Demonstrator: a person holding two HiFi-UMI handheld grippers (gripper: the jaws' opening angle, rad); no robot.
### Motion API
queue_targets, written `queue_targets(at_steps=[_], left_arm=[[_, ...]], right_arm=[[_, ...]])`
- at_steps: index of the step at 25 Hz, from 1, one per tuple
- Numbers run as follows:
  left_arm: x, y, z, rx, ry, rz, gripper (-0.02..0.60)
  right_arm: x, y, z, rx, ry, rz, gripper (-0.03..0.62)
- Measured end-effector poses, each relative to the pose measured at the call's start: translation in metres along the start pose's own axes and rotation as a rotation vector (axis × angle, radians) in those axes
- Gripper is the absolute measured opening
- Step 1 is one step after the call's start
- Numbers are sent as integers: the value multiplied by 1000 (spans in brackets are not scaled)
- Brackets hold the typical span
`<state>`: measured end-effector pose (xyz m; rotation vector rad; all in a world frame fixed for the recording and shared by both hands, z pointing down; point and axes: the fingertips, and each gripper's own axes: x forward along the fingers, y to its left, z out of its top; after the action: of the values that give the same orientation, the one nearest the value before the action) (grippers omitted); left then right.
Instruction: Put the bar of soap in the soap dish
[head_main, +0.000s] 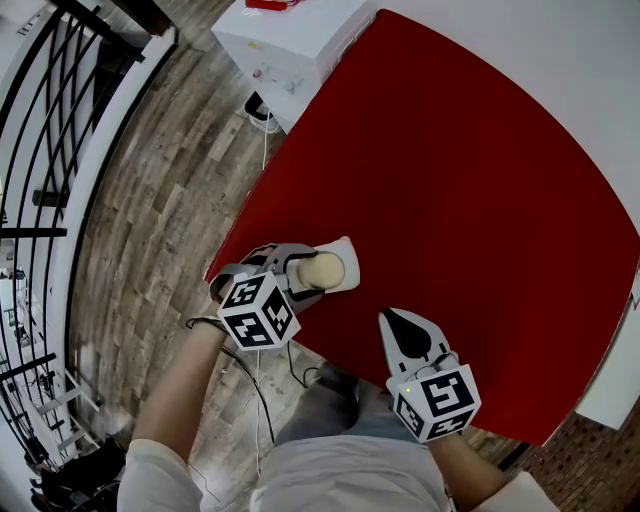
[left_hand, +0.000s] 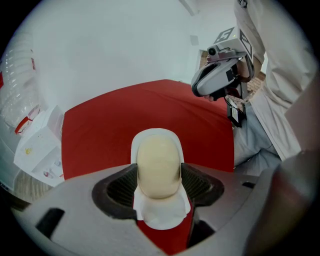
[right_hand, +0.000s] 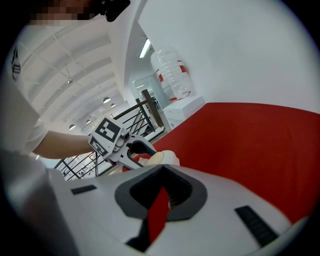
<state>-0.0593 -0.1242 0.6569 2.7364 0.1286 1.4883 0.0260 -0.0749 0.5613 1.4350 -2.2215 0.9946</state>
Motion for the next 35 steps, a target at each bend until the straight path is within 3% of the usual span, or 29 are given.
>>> queue_targets(at_steps=[11,16,22,26,30,35], left_arm=[[-7,0,4,12,-6,25,265],[-17,4,12,-10,-30,71,265],[-40,7,18,-144,-89,164,246],[-66,-1,23,-212,-125,241,155],[-90,-17,33,-340,-206,347,8],[-122,-57,56,-490,-324,476,8]], right_arm=[[-2,2,2,-8,-4,5,5],[-3,3,5,-23,-12,8,5],[-12,13,22,-61,-39,21,5],[-23,26,34,-93,-53,32,5],[-41,40,48,-141,-75,45,5],[-61,57,55,-196,-86,58,5]])
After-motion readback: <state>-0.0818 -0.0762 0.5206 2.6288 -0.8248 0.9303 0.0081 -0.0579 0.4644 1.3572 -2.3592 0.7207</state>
